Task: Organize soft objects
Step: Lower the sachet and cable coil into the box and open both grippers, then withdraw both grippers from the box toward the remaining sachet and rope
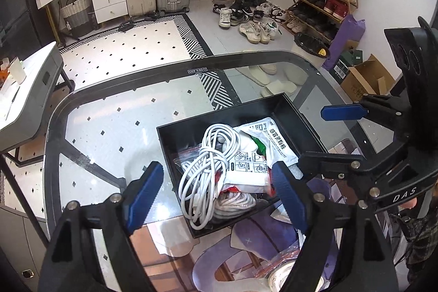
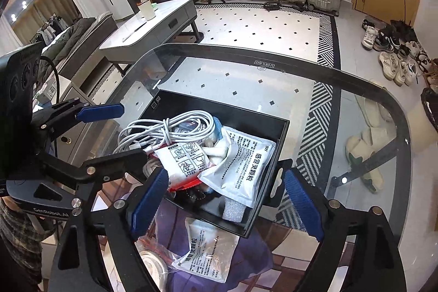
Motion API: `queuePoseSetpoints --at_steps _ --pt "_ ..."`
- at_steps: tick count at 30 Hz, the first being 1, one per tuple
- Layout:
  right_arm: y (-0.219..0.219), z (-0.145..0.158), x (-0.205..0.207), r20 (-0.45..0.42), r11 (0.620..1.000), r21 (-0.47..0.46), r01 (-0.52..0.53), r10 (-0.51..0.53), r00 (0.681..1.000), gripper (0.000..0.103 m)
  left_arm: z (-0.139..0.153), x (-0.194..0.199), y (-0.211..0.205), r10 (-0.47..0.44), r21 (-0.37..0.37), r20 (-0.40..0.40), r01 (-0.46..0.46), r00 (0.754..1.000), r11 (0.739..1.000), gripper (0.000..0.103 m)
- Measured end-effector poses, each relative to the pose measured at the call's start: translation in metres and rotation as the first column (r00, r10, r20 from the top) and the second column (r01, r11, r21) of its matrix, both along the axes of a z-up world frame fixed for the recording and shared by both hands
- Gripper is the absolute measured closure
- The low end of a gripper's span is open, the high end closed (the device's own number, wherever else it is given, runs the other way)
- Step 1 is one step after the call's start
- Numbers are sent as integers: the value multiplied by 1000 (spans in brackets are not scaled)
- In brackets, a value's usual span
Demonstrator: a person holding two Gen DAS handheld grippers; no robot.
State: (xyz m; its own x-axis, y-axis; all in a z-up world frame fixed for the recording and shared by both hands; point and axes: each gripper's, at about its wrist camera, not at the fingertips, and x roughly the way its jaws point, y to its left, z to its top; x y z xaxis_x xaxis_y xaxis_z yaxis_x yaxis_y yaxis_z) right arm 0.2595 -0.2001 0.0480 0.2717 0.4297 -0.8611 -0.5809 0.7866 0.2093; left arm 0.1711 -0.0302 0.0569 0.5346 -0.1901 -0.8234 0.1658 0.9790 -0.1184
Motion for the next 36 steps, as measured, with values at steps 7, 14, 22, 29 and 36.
queuePoseSetpoints --at_steps 7,14,22,29,36 --pt "-15 8 -13 16 1000 -2 14 -14 1000 9 5 -17 -1 -5 19 6 5 1000 1000 4" --pt "-29 10 -26 17 999 -5 35 -35 999 7 2 -34 0 9 9 3 -9 1000 1000 3" --pt "-37 14 -39 21 999 5 51 -52 998 7 6 -52 -2 26 37 29 -27 999 999 3" --pt "-41 13 -51 25 999 14 47 -47 999 7 16 -66 -7 26 82 80 -33 996 996 3" --pt "-43 9 -56 21 999 5 45 -45 999 7 15 -74 -11 19 91 89 -27 996 995 3"
